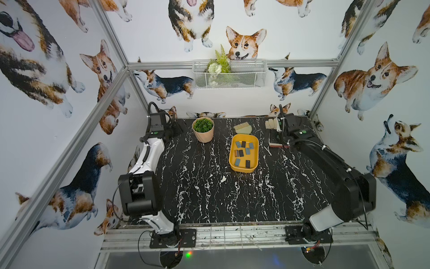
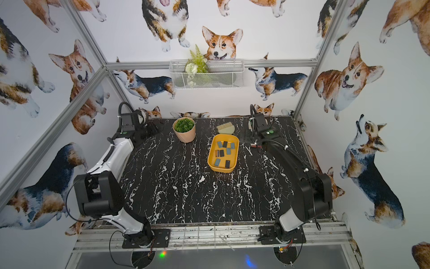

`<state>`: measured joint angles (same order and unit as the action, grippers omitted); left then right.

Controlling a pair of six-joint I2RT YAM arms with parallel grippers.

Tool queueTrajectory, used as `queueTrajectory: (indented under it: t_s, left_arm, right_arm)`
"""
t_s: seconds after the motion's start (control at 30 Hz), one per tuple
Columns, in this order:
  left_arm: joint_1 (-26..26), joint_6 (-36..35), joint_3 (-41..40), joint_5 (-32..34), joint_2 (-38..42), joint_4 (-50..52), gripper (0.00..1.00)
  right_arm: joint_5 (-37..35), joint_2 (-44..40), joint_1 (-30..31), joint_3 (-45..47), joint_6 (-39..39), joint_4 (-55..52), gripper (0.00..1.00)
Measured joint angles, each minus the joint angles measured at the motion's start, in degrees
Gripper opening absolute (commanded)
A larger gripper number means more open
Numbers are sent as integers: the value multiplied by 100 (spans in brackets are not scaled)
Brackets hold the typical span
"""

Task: Put the eraser in the storage box
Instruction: Reset both arms

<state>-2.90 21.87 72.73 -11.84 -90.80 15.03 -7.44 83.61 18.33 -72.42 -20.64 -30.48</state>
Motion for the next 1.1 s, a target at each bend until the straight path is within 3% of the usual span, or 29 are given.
queueTrajectory:
  t_s: [0.17, 0.27, 0.43, 0.7, 0.8, 1.1]
  left_arm:
    - [638, -979, -1582, 1657, 782, -765, 100]
    - [914, -1451, -2444, 2531, 1097, -1672, 100]
    - [1010, -1849, -3521, 3331, 1305, -2959, 100]
    - [1078, -2223, -4378, 3847, 1290, -4717, 100]
    - [1078, -2310, -4505, 3851, 1163, -5158, 100]
    - [1078, -2358, -4658, 3595, 1224, -5657, 100]
  right_arm:
    - [-369, -1040, -940, 1775, 103, 1049, 100]
    - [-693, -1222, -1058, 2719, 323, 1869, 100]
    - [-1351, -1266, -1099, 4083, 883, 3582, 100]
    - [-1792, -516, -1119, 5451, 1429, 6520, 100]
    - [-1766, -411, -1132, 5493, 1491, 6787, 100]
    - [-780, -57, -1458, 5490, 1611, 7615, 100]
